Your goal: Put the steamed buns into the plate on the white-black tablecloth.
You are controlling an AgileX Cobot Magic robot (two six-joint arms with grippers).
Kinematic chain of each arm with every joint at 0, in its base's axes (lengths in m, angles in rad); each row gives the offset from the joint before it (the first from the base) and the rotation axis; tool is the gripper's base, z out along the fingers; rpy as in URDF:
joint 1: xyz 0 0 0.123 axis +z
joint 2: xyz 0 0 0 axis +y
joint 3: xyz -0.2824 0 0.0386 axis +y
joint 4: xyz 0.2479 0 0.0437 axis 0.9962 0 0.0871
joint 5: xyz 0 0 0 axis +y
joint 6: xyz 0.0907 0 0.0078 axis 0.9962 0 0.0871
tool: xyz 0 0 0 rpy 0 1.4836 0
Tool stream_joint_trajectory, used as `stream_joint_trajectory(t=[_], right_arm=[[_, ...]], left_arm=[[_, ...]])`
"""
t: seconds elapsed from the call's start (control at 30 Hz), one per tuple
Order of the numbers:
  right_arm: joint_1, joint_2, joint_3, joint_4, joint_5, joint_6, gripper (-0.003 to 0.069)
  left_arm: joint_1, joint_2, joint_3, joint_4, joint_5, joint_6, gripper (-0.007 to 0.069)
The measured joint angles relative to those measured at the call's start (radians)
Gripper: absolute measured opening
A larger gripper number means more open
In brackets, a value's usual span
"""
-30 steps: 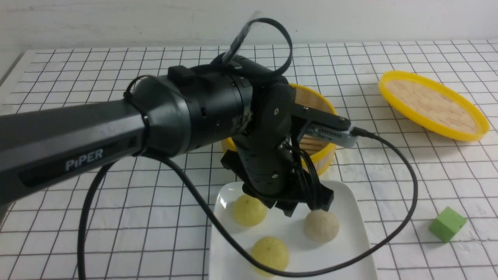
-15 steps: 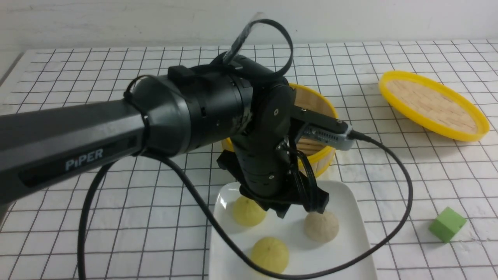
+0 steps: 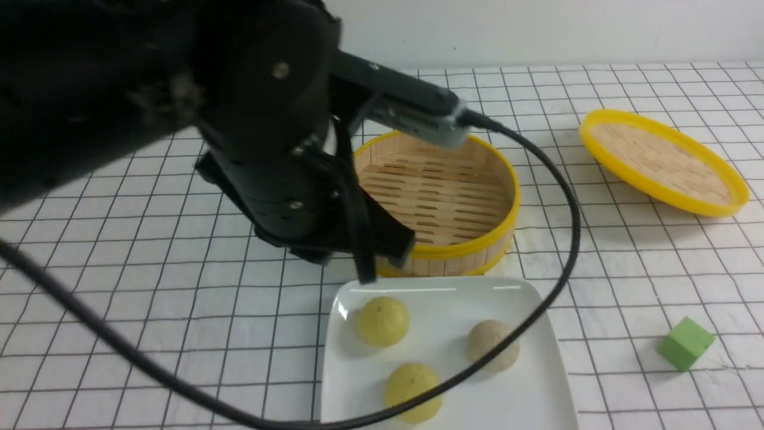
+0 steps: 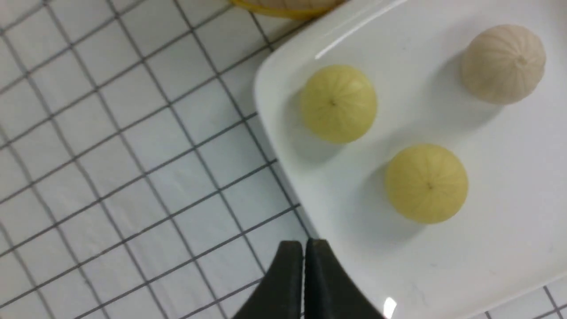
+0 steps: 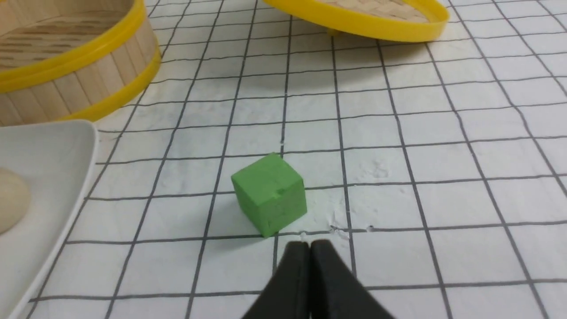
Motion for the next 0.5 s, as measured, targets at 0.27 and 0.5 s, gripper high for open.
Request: stream_joint_trajectory(t=[0.27,0.5], right_arm=[[-0.013,0.0,0.0,-0.003,0.0,-0.001,0.0018],[-0.013,0.0,0.0,-0.003,0.0,-0.001,0.003]], left_arm=[[0.0,-0.253,0.066,0.056,0.011,-0.026,0.0002],[0.0,-0.547,0.351,0.099,0.011,-0.129,0.0002]])
